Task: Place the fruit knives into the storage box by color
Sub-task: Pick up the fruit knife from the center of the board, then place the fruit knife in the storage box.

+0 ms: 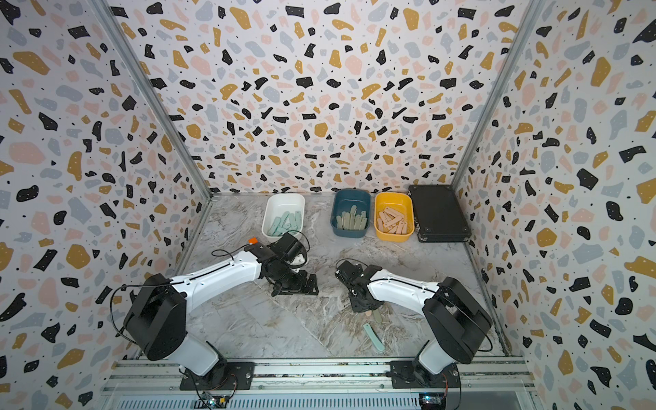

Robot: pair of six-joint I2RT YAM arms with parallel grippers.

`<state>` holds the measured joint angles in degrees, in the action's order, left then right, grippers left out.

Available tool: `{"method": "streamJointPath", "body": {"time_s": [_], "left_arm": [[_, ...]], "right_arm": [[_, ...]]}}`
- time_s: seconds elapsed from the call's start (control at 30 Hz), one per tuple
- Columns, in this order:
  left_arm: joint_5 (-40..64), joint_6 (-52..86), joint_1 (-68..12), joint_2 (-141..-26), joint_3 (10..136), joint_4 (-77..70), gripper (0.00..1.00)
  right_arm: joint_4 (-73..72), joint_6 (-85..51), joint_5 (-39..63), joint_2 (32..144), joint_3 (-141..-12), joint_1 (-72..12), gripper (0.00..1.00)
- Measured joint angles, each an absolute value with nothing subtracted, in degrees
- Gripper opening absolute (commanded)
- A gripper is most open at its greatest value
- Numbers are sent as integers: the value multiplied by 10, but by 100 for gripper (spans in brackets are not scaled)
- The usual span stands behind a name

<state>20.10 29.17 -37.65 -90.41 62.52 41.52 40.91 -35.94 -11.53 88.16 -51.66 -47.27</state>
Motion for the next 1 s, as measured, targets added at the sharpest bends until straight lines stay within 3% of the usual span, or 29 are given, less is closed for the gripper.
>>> {"method": "streamJointPath", "body": {"time_s": [0.23,0.43,0.7,0.93,1.0], "left_arm": [[197,292,-376,-904,644,423,99],[192,291,-376,-905,672,424,99],[193,283,-376,-936,718,426,99],[193,283,-378,-956,745,441,99],[192,284,-380,-957,750,444,99]], "right_arm": [[431,-337,-131,867,-569,-440,9],[433,-272,-132,892,-646,-303,7],[409,-194,-109,1089,-921,-145,8],[423,-154,-84,1298,-1166,-100,10],[437,-144,-80,1342,-1216,-96,18]]}}
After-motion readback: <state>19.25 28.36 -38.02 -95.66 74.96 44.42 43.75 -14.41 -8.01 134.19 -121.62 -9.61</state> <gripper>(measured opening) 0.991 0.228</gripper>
